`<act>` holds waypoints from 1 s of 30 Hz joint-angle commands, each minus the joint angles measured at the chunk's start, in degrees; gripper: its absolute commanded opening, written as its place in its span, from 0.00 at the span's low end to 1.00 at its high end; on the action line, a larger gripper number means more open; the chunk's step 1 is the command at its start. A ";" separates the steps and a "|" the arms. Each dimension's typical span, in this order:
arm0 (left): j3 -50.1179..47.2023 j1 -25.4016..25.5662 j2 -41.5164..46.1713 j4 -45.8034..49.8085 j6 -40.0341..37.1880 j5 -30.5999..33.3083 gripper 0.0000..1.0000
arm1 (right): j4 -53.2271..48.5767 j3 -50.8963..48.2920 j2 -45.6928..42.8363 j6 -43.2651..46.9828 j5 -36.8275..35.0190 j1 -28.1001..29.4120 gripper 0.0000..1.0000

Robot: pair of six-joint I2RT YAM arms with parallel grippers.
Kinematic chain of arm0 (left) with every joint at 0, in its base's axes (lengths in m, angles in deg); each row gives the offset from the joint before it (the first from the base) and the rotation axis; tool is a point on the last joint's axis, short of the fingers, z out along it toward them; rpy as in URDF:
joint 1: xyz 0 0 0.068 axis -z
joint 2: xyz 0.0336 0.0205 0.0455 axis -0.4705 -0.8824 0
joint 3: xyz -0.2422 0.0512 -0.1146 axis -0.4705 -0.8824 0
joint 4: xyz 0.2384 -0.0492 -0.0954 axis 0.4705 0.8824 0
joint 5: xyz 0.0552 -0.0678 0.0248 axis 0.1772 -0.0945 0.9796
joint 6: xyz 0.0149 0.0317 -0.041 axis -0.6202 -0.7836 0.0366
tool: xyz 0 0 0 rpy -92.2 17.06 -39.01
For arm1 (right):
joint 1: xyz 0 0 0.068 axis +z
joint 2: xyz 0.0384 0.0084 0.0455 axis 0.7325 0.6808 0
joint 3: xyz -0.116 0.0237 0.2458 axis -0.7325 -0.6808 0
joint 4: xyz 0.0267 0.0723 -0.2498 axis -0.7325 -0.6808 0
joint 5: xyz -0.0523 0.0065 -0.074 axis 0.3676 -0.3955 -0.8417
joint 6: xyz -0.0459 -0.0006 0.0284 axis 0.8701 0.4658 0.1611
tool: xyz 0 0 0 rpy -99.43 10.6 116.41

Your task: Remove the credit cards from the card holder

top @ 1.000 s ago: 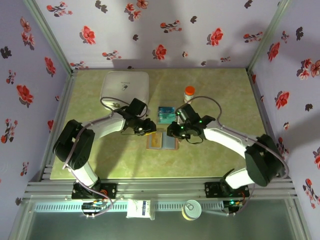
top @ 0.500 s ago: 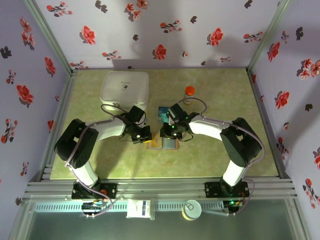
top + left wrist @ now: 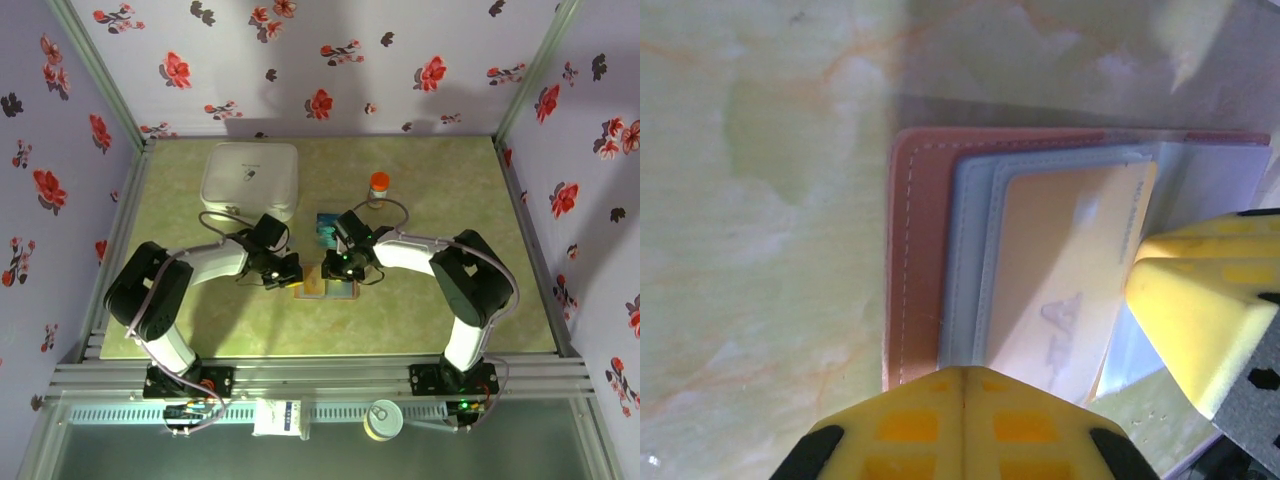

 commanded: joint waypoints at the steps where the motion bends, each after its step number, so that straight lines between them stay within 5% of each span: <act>1: 0.69 -0.08 3.27 2.61 0.55 0.80 0.07 | -0.59 0.41 -3.00 1.01 -0.35 -0.34 0.23; 12: 8.13 -0.17 -2.89 5.76 -3.33 0.97 0.03 | 4.33 -3.41 -7.38 -3.99 1.82 -0.34 0.24; 30: 6.23 -0.24 -6.47 4.85 -3.70 1.36 0.00 | 7.63 -3.99 -2.74 -5.61 5.09 -0.17 0.27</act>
